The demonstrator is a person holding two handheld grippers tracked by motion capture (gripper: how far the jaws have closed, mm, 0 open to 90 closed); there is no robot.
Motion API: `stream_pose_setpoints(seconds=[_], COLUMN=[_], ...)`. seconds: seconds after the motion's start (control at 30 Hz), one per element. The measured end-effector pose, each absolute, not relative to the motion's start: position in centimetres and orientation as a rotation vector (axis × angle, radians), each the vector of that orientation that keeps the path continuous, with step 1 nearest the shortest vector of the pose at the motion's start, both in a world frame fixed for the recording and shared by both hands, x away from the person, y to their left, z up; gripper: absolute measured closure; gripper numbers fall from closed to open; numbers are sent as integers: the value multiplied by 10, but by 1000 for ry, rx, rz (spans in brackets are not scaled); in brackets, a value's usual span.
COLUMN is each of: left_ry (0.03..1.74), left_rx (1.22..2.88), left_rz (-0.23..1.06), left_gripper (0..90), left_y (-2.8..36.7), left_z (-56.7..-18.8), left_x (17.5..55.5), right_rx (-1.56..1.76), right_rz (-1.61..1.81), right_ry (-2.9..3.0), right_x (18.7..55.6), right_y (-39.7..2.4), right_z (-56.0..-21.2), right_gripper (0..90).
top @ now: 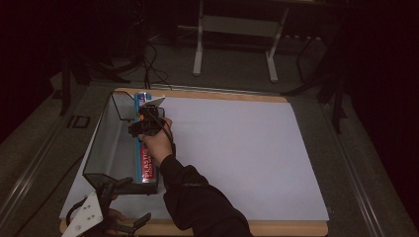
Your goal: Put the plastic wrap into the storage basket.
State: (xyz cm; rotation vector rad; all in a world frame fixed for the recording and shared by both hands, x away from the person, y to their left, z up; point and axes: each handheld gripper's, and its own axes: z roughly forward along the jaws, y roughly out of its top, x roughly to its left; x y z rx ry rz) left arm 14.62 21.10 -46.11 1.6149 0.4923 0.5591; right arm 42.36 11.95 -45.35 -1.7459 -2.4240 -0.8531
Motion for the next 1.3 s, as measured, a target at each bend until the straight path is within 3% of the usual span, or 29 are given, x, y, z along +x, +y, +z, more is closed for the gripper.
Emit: stream_pose_setpoints(seconds=[0.17, 0.47, 0.57, 0.8, 1.3], left_ry=[493, 488, 490, 491, 500], left_rx=[1617, 1625, 1626, 1632, 1641], left_rz=[557, 557, 556, 555, 554], left_gripper=[6, 6, 6, 6, 6], left_y=[211, 210, 209, 208, 205], left_z=[-461, -462, -462, -462, -464], left_x=[146, 147, 147, 147, 149], right_rx=[-1720, -1622, -1519, -1308, -1244], right_rz=[-915, -1041, -1096, -1154, -1244], right_ry=[-2454, -2512, -2594, -2675, -2745], right_x=[424, 421, 417, 408, 387], right_y=[115, 98, 92, 75, 16], right_z=[-447, -428, -422, -412, -402], right_gripper=[228, 186, 127, 115, 131])
